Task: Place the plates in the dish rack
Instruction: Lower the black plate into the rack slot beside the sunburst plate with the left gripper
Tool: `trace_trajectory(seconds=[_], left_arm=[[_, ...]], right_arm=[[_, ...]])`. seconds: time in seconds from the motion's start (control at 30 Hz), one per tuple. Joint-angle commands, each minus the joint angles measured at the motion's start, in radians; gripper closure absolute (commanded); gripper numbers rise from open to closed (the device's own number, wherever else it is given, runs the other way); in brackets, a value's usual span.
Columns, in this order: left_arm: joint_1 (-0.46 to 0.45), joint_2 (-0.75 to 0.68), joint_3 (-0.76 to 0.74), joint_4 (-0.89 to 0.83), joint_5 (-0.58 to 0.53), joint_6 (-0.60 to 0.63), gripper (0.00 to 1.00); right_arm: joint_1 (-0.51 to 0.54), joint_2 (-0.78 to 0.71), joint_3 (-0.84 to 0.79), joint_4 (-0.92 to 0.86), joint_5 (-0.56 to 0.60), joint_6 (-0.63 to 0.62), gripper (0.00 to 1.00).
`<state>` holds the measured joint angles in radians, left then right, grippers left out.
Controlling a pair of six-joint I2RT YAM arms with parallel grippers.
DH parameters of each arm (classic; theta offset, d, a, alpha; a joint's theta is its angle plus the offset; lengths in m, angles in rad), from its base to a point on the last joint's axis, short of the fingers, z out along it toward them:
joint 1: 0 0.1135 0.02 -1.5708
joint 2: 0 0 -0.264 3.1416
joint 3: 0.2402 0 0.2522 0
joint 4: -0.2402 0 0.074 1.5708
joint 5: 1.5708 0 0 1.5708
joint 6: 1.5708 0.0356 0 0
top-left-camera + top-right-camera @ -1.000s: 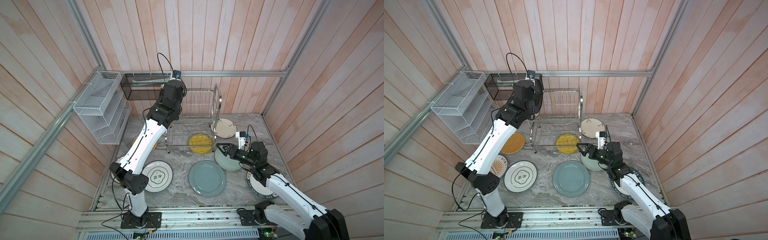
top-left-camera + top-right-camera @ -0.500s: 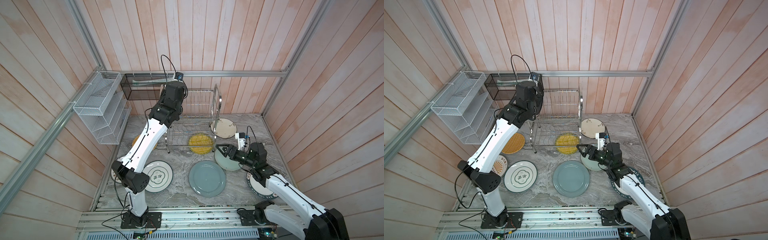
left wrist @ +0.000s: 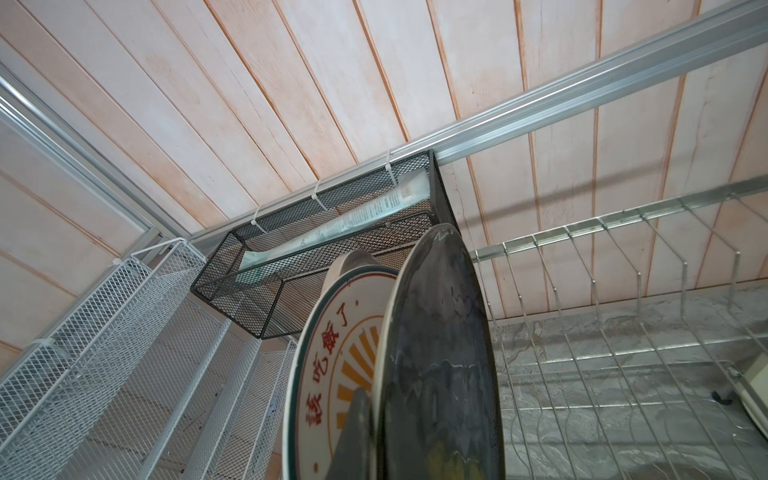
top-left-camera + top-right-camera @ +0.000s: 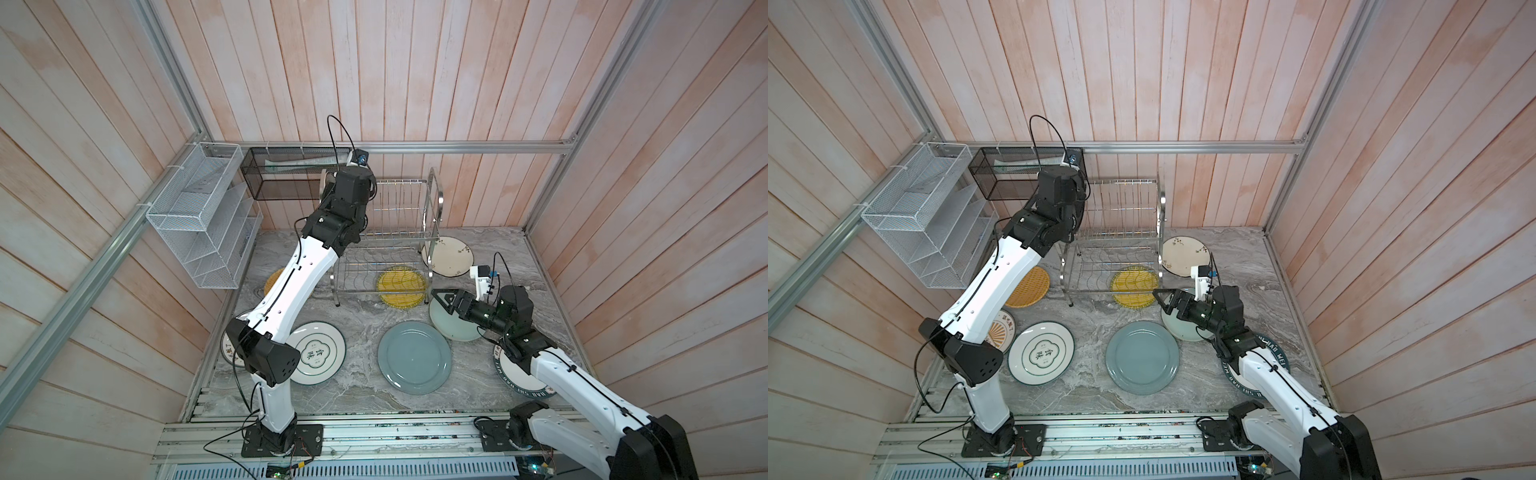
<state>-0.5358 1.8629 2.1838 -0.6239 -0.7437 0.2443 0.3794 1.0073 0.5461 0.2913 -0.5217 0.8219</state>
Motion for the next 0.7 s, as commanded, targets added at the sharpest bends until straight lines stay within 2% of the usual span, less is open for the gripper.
trace_trajectory(seconds=[0.0,0.37,0.5,0.67], left_arm=[[0.004,-0.005,-0.003,0.084,-0.012,-0.033,1.0],[0.003,0.0,-0.009,0.047,-0.006,-0.078,1.0],[-0.009,0.006,0.029,-0.012,-0.002,-0.125,1.0],[-0.045,0.04,0.099,-0.044,-0.029,-0.105,1.0]], right_arm=[[0.008,0.001,-0.014,0.017,-0.005,0.005,0.02],[0.008,0.002,-0.019,0.014,-0.003,0.0,0.02],[0.007,0.012,-0.019,0.02,-0.004,0.003,0.02],[0.008,0.024,-0.015,0.031,-0.015,0.006,0.02]])
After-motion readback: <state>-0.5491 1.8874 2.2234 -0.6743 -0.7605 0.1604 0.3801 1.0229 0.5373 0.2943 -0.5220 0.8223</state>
